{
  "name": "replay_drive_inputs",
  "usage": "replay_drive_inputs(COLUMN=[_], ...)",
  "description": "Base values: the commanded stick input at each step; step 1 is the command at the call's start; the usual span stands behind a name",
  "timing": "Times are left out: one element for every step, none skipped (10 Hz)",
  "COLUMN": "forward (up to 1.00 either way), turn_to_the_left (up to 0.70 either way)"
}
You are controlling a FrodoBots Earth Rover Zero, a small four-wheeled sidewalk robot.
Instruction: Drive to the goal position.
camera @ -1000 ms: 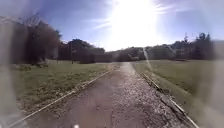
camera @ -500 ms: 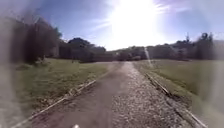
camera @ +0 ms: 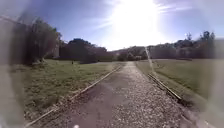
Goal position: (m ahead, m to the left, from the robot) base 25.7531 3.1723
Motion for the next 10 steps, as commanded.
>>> replay_drive_inputs(forward=[0.70,0.70,0.70,0.70,0.70,0.70,0.70,0.70,0.70,0.70], turn_to_the_left=[0.00,0.00,-0.28,-0.34,-0.35,-0.27,-0.05,0.00,0.00,0.00])
